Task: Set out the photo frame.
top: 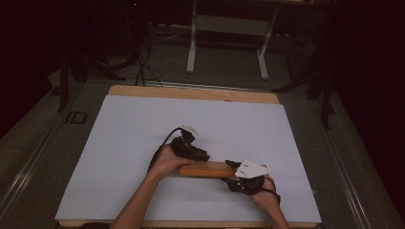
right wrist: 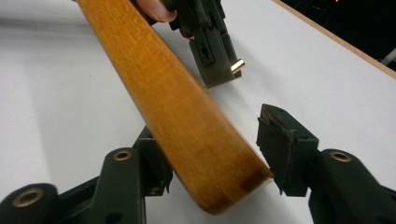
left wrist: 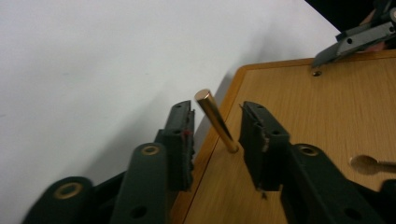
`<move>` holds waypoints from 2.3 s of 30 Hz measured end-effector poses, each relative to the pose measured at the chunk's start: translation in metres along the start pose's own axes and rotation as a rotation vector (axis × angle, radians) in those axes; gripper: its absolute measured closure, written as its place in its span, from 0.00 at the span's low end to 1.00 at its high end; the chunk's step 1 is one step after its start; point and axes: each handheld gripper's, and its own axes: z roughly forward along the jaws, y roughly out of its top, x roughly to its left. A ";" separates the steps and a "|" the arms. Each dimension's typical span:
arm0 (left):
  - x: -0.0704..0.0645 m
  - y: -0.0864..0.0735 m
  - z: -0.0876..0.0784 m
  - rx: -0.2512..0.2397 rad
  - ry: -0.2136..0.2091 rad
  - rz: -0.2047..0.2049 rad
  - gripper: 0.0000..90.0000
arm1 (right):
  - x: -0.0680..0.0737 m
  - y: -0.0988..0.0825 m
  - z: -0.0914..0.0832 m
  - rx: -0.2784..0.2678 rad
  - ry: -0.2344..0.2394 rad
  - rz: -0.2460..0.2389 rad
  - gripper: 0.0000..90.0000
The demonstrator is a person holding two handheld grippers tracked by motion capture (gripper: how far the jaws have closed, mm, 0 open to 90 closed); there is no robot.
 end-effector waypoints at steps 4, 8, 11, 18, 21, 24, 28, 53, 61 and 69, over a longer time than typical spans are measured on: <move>0.000 -0.004 -0.009 -0.029 0.023 0.006 0.68 | 0.000 0.000 0.000 -0.001 0.002 0.000 0.54; -0.001 -0.008 -0.021 -0.065 0.060 0.012 0.67 | -0.001 0.000 0.000 -0.003 0.005 0.001 0.54; -0.001 -0.014 -0.030 -0.097 0.078 0.014 0.67 | -0.001 0.000 0.000 -0.004 0.005 0.002 0.54; -0.002 -0.028 -0.047 -0.141 0.123 0.038 0.68 | -0.002 0.000 0.000 -0.006 0.009 0.006 0.54; -0.005 -0.034 -0.055 -0.159 0.146 0.049 0.68 | -0.002 0.001 0.001 -0.006 0.010 0.009 0.54; -0.007 -0.042 -0.063 -0.193 0.160 0.050 0.68 | -0.002 0.001 0.001 -0.009 0.009 0.012 0.54; -0.009 -0.055 -0.072 -0.225 0.187 0.046 0.67 | -0.003 0.001 0.001 -0.011 0.010 0.016 0.54; -0.041 -0.089 -0.084 -0.162 0.327 0.187 0.48 | -0.008 0.002 0.001 -0.019 0.018 0.027 0.55; -0.037 -0.084 -0.080 -0.162 0.350 0.216 0.46 | -0.012 0.002 0.000 -0.024 0.017 0.038 0.55; -0.044 -0.084 -0.072 -0.115 0.341 0.260 0.44 | -0.013 0.002 0.000 -0.028 0.017 0.042 0.55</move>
